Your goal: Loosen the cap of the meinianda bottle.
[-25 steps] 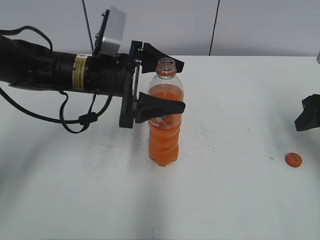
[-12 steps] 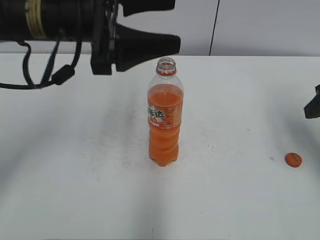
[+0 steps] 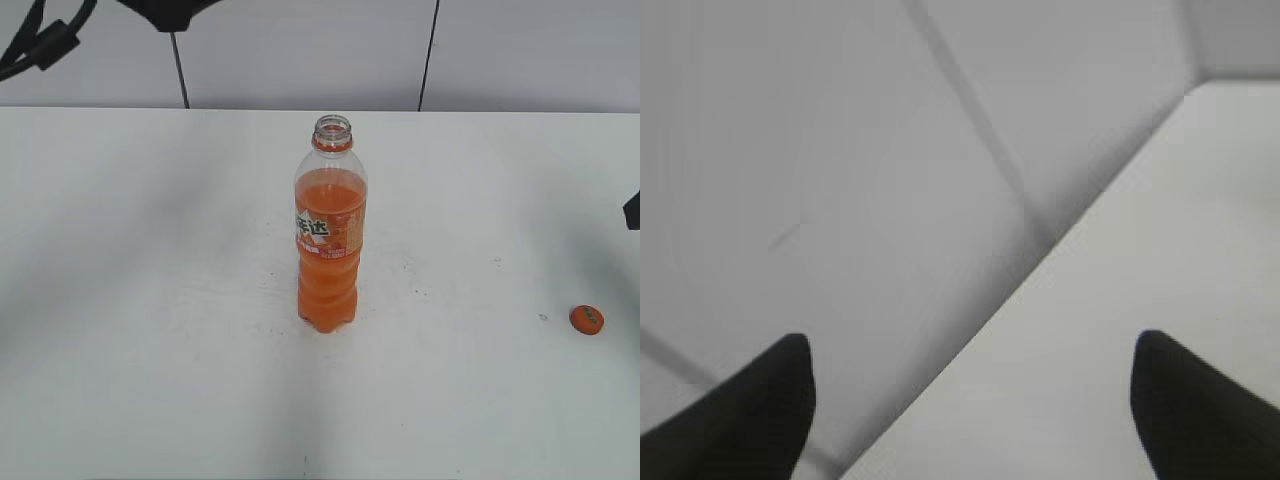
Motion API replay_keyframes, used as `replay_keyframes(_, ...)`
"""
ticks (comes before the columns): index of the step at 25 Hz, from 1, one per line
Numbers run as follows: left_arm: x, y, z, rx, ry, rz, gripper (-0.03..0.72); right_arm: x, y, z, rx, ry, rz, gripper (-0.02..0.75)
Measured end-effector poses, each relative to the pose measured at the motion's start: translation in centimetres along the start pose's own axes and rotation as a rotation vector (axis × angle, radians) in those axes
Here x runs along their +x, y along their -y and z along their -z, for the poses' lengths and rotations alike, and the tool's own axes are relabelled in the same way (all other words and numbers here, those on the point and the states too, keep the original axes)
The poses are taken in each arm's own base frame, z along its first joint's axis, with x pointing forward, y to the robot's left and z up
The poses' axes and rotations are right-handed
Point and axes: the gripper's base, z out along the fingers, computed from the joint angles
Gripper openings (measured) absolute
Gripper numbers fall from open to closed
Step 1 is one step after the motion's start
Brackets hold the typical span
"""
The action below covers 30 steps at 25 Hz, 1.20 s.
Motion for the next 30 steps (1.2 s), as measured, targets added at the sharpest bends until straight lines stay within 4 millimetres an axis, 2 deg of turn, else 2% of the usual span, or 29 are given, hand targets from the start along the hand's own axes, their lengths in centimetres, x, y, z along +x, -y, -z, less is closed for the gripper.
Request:
replay_keyframes(3, 3.1, -2.2, -0.4, -0.279, -0.207, 0.057, 0.587, 0.2, -0.2, 0.5, -0.006, -0.002, 0.005, 0.459)
replay_keyframes(5, 5.3, -3.3, -0.5, -0.445, -0.339, 0.159, 0.587, 0.3, -0.4, 0.8, -0.011, -0.006, 0.008, 0.459)
replay_keyframes(7, 6.9, -3.4, -0.5, -0.519, -0.437, 0.281, 0.587, 0.5, -0.5, 1.1, -0.016, -0.012, 0.01, 0.459)
replay_keyframes(13, 8.7, -1.5, 0.0, -0.428, -0.651, 0.529, 0.586, 0.7, -0.8, 1.8, -0.026, -0.022, 0.017, 0.46)
replay_keyframes(16, 9.4, -0.9, 0.9, -0.404, -0.826, 0.6, 0.586, 1.0, -1.0, 2.1, -0.036, -0.038, 0.02, 0.46)
replay_keyframes(20, 9.7, -1.7, 3.0, -0.411, -1.05, 0.664, 0.585, 1.4, -1.1, 2.3, -0.048, -0.077, 0.013, 0.46)
replay_keyframes(24, 10.5, -2.5, 5.2, -0.382, -1.224, 0.768, 0.547, 2.0, -0.9, 2.5, -0.021, -0.153, -0.022, 0.46)
replay_keyframes(27, 10.9, -2.8, 6.2, -0.385, -1.281, 0.806, 0.498, 2.7, -0.6, 2.7, 0.02, -0.232, -0.049, 0.46)
replay_keyframes(30, 10.2, -2.8, 7.2, -0.391, -1.279, 0.818, 0.461, 3.5, -0.3, 3.0, 0.065, -0.325, -0.086, 0.46)
